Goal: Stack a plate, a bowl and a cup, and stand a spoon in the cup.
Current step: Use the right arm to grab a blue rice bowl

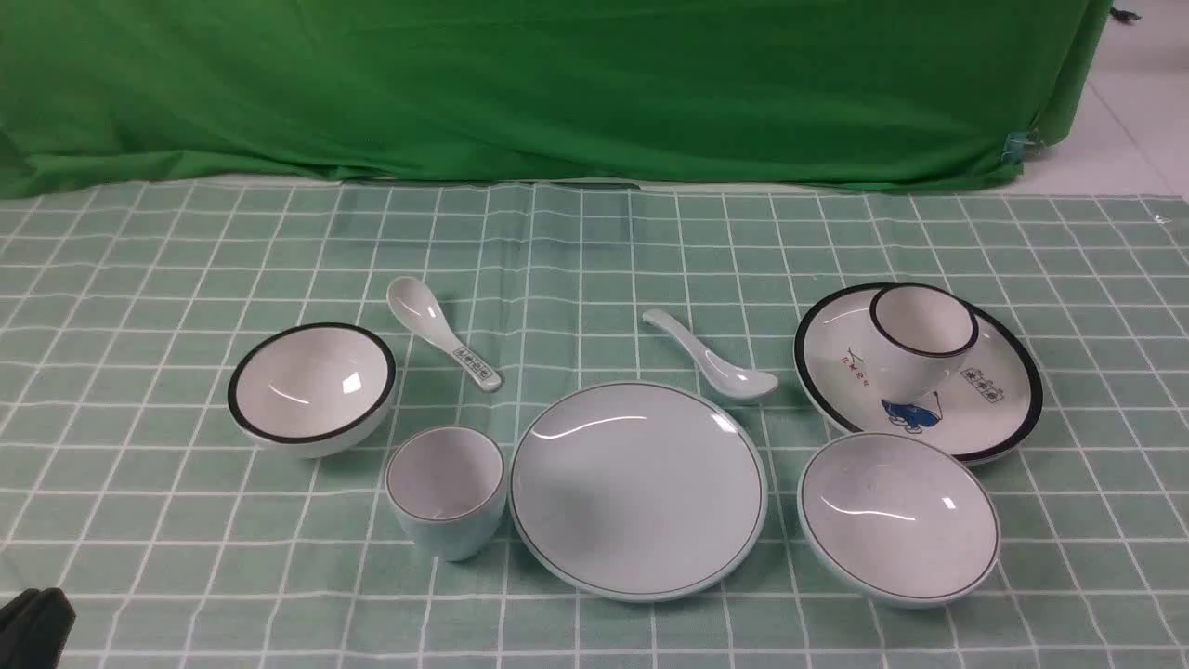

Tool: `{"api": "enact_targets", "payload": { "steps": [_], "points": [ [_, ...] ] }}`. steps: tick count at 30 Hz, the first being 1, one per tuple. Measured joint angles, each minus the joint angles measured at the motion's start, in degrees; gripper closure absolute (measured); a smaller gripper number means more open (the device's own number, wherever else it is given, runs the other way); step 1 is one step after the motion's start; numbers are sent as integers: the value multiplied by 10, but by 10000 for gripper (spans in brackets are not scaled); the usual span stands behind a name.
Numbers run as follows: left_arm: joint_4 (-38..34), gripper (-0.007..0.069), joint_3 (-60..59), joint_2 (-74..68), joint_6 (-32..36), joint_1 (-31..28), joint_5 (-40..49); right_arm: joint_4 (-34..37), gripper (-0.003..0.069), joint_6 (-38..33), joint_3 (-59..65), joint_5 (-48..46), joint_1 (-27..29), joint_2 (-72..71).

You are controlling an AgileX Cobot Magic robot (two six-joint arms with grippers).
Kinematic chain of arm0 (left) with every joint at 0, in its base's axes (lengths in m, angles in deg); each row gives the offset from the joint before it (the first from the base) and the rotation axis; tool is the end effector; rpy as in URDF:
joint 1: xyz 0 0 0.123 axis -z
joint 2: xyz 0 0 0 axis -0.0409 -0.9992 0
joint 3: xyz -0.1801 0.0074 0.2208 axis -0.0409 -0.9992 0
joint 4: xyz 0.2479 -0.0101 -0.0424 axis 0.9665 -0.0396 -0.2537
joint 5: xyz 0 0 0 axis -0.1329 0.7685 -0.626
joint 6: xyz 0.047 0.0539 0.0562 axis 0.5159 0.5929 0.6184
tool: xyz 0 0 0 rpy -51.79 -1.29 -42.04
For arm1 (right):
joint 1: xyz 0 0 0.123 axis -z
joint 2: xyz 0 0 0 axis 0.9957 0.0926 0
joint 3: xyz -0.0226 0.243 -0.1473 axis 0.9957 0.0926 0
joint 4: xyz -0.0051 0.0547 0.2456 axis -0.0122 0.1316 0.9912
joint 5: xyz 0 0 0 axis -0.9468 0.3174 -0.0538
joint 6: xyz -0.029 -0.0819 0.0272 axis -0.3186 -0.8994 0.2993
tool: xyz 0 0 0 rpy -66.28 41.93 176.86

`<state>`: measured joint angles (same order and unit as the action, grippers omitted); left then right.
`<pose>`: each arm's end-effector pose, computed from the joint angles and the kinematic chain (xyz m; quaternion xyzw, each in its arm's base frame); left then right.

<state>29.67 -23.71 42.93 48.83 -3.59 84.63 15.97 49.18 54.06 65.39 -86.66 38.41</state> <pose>0.0558 -0.0026 0.1901 0.0029 0.7572 -0.0112 0.6531 0.0550 -0.0012 0.1894 -0.0511 0.7578 -0.0439 0.6490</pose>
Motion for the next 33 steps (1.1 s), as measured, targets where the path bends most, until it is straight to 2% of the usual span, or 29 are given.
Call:
{"api": "enact_targets", "payload": {
  "steps": [23, 25, 26, 29, 33],
  "points": [
    [0, 607, 0, 0, 0, 0, -10, 0, 417, 0, 0, 0, 0, 0],
    [-40, 607, 0, 0, -22, 0, -57, 0, 417, 0, 0, 0, 0, 0],
    [-104, 607, 0, 0, -63, 0, -92, 0, 417, 0, 0, 0, 0, 0],
    [-195, 607, 0, 0, -132, 0, -149, 0, 417, 0, 0, 0, 0, 0],
    [-225, 607, 2, 0, -190, 1, -196, 0, 417, 0, 0, 0, 0, 0]
  ]
}}
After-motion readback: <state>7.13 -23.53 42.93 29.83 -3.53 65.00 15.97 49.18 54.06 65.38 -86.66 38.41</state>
